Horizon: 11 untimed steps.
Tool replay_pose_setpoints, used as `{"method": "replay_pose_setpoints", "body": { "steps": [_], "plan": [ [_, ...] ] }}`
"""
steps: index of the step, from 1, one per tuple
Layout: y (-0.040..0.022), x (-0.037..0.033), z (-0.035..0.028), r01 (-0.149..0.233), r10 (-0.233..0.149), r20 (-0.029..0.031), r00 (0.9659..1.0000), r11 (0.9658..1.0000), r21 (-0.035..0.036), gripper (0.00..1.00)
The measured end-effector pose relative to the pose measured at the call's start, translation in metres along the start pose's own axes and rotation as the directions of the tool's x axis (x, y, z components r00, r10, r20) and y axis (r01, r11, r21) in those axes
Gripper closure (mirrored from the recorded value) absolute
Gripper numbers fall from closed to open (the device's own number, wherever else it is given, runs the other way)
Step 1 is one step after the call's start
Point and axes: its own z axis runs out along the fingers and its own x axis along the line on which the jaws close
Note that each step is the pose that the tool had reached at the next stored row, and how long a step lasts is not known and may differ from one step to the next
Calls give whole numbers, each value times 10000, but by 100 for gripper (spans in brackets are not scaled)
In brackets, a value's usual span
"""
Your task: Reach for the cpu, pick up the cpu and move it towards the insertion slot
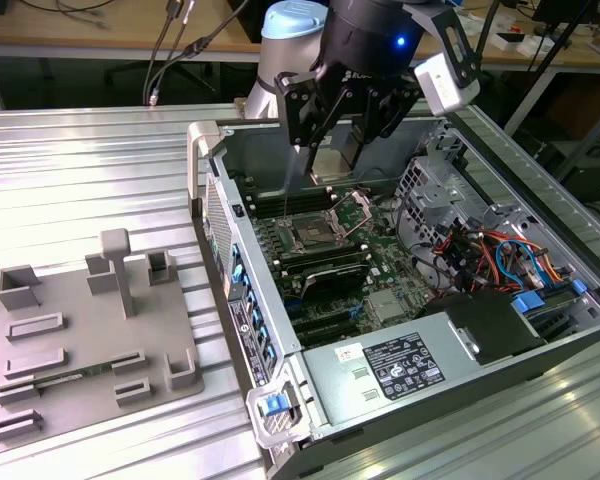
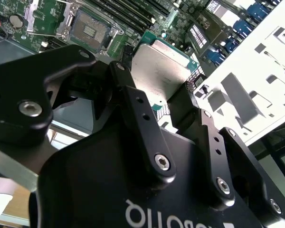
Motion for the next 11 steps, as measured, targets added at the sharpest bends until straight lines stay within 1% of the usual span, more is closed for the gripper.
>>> {"method": "replay_pose_setpoints", "body": {
  "steps": [6, 11],
  "plan": [
    [13, -57, 10, 1, -1, 0, 10000, 10000, 4, 45],
    [13, -61, 11, 1, -1, -1, 10000, 10000, 8, 45]
  ]
}}
